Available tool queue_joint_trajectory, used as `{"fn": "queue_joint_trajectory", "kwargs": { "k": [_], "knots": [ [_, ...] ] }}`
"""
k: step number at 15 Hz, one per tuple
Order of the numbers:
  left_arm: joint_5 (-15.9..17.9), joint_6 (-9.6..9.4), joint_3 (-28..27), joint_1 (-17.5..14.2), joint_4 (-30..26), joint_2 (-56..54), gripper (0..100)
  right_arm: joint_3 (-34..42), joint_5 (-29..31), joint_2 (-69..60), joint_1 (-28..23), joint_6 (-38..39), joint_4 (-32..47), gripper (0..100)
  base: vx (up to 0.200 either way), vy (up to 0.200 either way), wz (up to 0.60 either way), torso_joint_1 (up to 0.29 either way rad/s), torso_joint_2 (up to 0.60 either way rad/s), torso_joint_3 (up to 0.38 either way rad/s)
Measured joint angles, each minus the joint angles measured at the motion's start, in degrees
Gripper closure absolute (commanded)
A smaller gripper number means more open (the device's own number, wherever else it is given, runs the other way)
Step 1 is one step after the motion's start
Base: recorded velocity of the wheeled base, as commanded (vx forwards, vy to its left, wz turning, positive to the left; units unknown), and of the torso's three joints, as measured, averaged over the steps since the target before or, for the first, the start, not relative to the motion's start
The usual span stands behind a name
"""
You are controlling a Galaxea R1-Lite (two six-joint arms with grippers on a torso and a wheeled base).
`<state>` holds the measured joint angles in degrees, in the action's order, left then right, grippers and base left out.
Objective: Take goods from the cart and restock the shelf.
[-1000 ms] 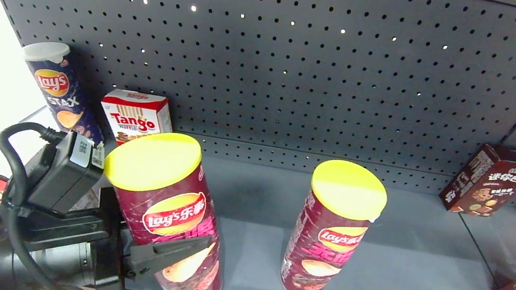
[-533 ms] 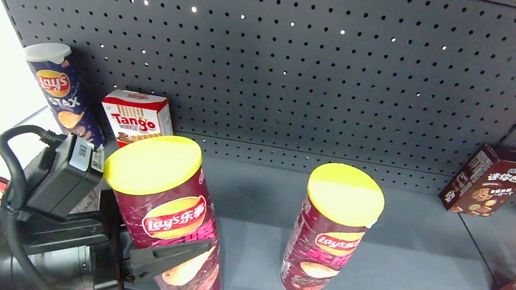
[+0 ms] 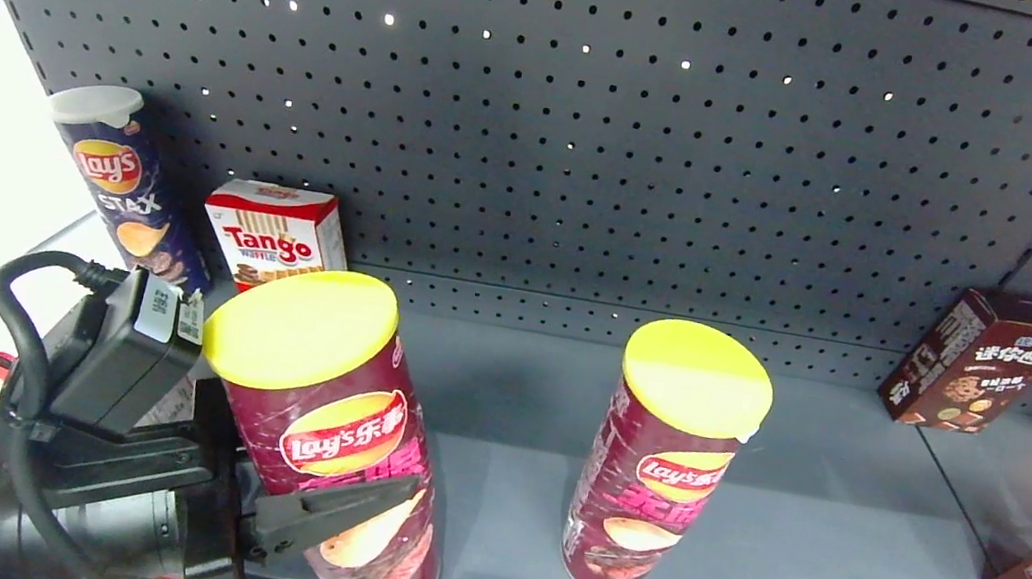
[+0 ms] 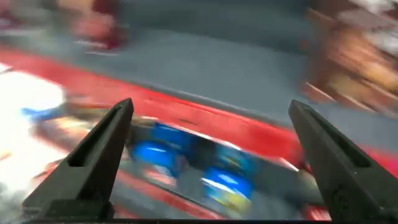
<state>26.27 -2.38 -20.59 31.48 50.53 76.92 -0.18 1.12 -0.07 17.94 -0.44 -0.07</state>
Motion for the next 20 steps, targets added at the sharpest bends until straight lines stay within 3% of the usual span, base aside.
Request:
{"fn": "queue_joint_trajectory", "kwargs": {
  "k": [6,10,15,20],
  "knots": [
    [0.2,-0.02,-0.4,-0.09,0.0,-0.05,100,-0.04,1.15,3.34,-3.51,0.04,0.69,0,0.0,0.0,0.0,0.0,0.0,0.0],
    [0.28,0.15,0.34,-0.02,-0.2,-0.6,100,0.0,1.23,3.18,-17.01,0.17,0.32,0,0.0,0.0,0.0,0.0,0.0,0.0],
    [1.72,0.88,-0.71,-0.61,-0.28,-1.04,100,0.13,1.33,0.6,-17.94,0.22,0.15,0,0.0,0.0,0.0,0.0,0.0,0.0],
    [0.93,0.85,-8.64,-1.38,-0.77,0.69,100,0.18,1.34,0.28,-17.94,0.2,0.15,0,0.0,0.0,0.0,0.0,0.0,0.0]
  ]
}}
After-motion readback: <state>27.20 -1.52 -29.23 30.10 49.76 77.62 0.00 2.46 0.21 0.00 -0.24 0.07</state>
